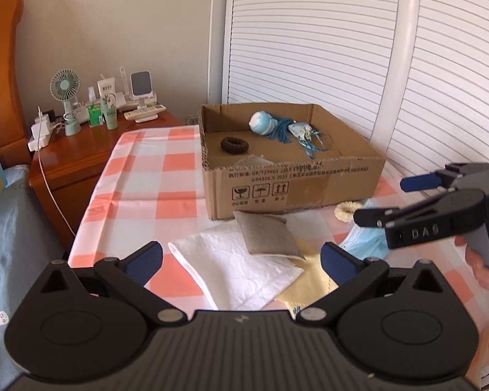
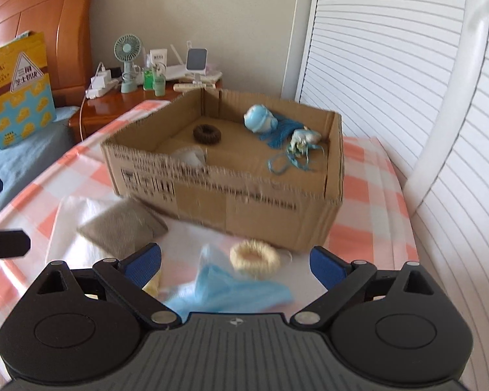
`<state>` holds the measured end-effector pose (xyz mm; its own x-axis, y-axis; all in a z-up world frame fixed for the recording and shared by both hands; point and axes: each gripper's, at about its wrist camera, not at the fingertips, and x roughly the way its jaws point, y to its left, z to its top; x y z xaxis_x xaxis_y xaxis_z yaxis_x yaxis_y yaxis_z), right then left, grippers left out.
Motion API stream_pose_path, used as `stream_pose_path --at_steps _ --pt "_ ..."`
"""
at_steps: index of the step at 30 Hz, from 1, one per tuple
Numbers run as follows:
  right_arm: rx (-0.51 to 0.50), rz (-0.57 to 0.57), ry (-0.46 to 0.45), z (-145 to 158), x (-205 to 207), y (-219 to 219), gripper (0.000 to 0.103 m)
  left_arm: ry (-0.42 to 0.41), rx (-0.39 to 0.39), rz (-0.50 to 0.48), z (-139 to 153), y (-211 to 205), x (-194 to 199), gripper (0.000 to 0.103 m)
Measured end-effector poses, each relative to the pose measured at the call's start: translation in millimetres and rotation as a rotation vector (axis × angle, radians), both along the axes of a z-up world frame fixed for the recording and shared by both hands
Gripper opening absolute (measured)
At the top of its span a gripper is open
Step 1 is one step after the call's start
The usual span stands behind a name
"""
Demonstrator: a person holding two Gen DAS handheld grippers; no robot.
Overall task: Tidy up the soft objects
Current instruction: 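Withdraw both open tools from the box toward the remaining items on the bed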
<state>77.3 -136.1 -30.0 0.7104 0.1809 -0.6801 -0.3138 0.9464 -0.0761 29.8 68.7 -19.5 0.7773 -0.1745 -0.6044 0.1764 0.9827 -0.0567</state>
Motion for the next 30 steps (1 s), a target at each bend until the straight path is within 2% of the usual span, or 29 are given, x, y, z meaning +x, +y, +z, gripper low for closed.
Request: stream_pose_path --at_steps 8,22,30 --pt "-0.008 -0.068 0.044 -20.6 -10.0 -7.4 0.1 0.023 0.002 -0.022 -7.9 -6.8 -1.9 0.102" --pt "0.003 -0.121 0.125 -47.1 -21.0 -34.7 0.1 0.056 -0.001 -0.044 -19.5 -12.6 -0.3 0.102" --pt "-0.002 -0.083 0.111 -53.4 -26.0 -40.2 0.103 0.075 0.002 -0.077 -25.0 -19.4 1.1 0.102"
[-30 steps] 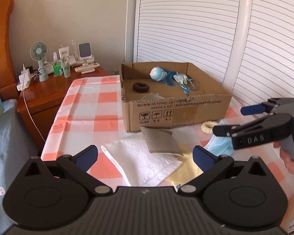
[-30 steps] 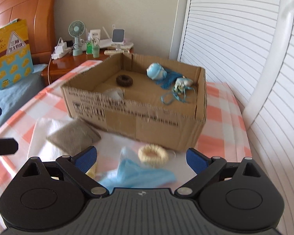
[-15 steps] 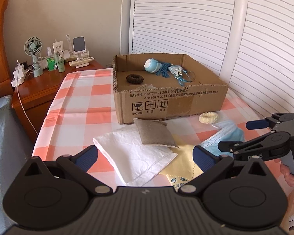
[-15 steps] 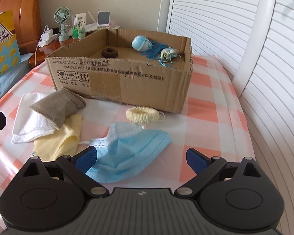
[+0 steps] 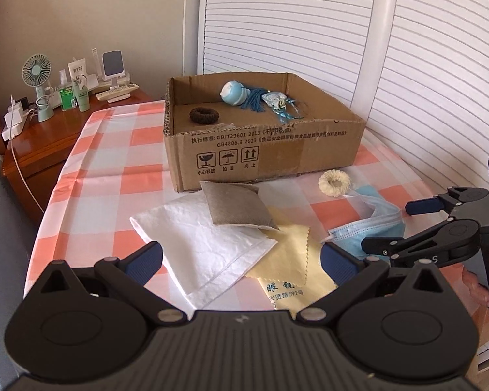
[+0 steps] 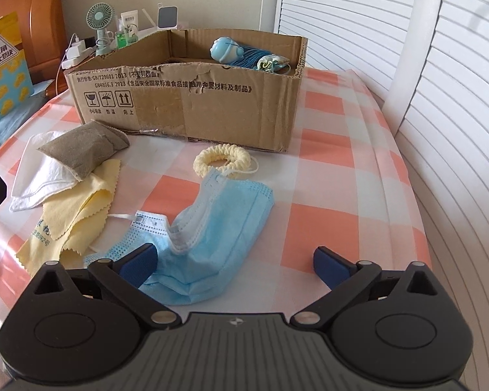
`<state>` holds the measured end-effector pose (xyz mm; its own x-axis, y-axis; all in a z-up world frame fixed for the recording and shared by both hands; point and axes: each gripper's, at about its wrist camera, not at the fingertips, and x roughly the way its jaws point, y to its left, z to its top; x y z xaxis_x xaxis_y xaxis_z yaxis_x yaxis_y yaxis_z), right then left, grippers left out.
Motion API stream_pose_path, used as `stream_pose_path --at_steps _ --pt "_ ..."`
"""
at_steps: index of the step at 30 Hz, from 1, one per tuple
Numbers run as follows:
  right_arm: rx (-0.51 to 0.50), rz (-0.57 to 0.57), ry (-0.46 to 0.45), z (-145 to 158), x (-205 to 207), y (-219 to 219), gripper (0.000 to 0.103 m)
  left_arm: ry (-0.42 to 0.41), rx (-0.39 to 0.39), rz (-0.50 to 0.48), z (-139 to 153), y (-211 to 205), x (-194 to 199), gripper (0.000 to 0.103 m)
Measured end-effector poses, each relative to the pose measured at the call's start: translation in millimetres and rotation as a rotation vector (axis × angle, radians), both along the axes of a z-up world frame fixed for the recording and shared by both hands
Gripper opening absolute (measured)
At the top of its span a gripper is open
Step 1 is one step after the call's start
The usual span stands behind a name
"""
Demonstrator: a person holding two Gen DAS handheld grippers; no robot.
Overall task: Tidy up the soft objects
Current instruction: 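Withdraw both open tools from the box toward the remaining items on the bed, then grasp the grey fabric sachet with the left tool while the right tool grasps the blue mask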
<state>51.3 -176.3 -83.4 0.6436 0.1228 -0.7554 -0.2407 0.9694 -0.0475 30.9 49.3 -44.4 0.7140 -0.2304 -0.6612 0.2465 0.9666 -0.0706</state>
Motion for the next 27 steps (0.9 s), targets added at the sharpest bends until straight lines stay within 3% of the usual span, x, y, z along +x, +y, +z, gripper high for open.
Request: stream_pose_path --at_steps 8,23,27 --pt "0.008 0.022 -0.019 -1.3 -1.4 -0.9 0.103 0.04 0.021 -0.04 -10.9 -14.5 7.1 0.102" --pt "0.009 0.056 -0.028 -2.3 -1.1 -2.3 0.103 -0.022 0.165 -0.003 -17.1 -49.0 63.0 0.099" --pt "0.011 0.063 -0.034 -2.9 -1.5 -2.8 0.103 -0.012 0.195 0.009 -25.6 -55.0 75.0 0.086"
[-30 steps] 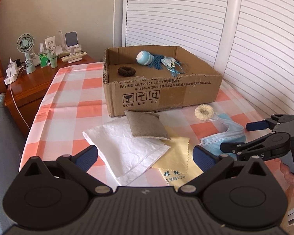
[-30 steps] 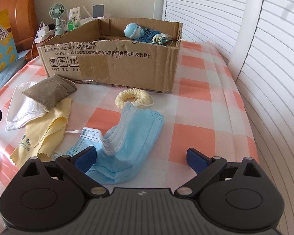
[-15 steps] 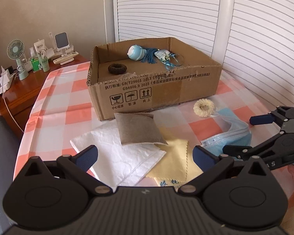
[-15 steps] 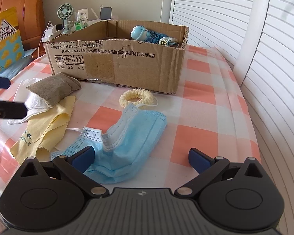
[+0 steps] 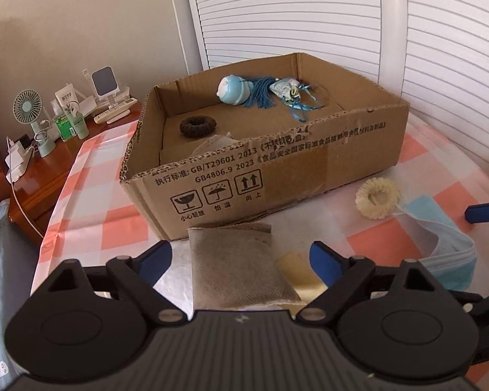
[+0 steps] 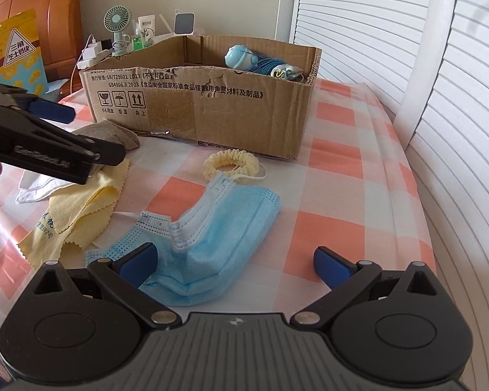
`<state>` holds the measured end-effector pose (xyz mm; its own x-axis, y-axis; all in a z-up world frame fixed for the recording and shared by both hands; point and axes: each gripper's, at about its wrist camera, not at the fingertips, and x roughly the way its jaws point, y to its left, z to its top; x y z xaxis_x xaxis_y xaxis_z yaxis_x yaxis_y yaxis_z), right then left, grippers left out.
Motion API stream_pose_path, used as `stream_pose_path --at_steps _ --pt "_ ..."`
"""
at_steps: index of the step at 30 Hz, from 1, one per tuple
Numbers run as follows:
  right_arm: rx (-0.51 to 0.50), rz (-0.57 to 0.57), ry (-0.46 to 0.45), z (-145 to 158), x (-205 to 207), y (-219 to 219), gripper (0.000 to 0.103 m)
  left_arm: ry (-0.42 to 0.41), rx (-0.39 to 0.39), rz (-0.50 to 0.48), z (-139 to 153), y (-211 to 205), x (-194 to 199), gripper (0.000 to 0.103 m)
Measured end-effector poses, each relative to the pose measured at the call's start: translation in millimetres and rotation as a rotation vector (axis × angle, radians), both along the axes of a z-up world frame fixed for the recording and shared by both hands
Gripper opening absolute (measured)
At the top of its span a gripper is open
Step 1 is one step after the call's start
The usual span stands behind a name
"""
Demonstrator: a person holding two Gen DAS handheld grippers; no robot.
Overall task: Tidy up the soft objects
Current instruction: 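Grasp the grey fabric sachet with the left tool while the right tool grasps the blue mask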
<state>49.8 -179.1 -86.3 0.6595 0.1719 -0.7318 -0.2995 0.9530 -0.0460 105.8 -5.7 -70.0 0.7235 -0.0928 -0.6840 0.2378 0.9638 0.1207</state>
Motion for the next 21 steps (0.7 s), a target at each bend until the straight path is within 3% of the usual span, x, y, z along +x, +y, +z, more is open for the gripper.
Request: stream_pose_path --at_steps 5,9,11,15,21 --pt "0.006 0.004 -0.013 -1.2 -1.5 -0.2 0.103 -0.001 0.058 0.019 -8.3 -6.5 8.9 0.084" --pt "0.007 0.009 -0.018 -1.2 -1.6 -0.5 0.103 0.005 0.074 0.004 -12.3 -11.5 12.7 0.074" --pt "0.007 0.012 -0.019 -1.2 -2.0 -0.6 0.103 0.017 0.065 0.012 -13.7 -11.3 15.2 0.073" --pt "0.008 0.013 -0.02 -1.3 -1.6 -0.6 0.103 0.02 0.045 0.039 -13.5 -8.5 16.5 0.056" --pt "0.006 0.011 -0.019 -1.2 -1.4 -0.1 0.103 0.029 -0.008 0.053 -10.1 0.6 17.7 0.05"
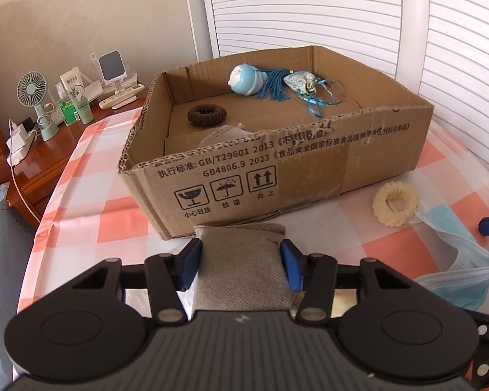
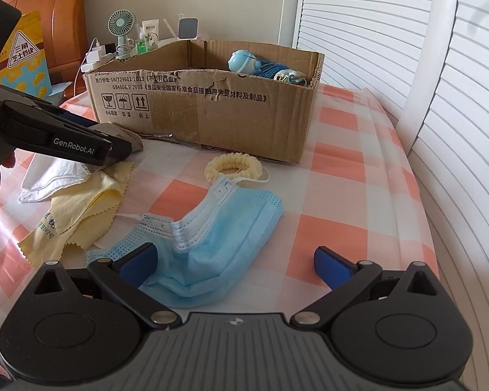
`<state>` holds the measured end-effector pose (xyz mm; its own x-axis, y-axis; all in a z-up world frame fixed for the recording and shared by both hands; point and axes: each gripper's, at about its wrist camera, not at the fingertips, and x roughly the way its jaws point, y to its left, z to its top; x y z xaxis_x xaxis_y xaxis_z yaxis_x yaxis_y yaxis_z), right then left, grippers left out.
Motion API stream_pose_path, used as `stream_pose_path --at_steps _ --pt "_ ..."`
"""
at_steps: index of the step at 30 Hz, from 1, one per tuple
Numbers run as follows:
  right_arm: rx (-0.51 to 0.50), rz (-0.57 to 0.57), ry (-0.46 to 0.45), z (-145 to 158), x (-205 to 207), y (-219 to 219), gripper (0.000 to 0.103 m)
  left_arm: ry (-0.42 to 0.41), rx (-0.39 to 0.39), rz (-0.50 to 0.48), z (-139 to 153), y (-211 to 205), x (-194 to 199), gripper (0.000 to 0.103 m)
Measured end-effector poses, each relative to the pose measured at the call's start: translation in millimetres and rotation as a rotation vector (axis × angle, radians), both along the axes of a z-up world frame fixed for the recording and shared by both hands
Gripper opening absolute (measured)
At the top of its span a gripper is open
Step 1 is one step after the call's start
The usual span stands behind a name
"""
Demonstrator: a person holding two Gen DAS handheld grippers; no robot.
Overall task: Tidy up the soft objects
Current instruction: 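Grasp the grey fabric sachet with the left tool while the right tool grasps the blue mask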
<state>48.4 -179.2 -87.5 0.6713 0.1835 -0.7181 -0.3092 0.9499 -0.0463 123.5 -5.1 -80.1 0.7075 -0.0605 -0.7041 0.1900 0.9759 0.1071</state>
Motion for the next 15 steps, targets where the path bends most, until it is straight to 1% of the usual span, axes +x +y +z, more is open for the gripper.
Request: stream_pose_path --at_steps 7,9,11,15 --pt "-0.01 0.018 0.0 1.0 1.7 5.5 0.103 -0.005 -0.004 -0.006 1.9 3.4 -4.4 0.049" --pt "-0.014 0.027 -0.006 1.4 2.5 8.2 0.101 -0.005 -0.003 -0.003 1.9 5.7 -6.4 0.05" --pt "-0.012 0.036 -0.011 2.8 2.8 11.3 0.092 -0.007 -0.002 0.0 1.2 8.7 -7.7 0.051" --pt "-0.031 0.062 -0.025 5.0 1.9 21.0 0.083 -0.01 -0.009 0.002 0.1 11.8 -8.7 0.051"
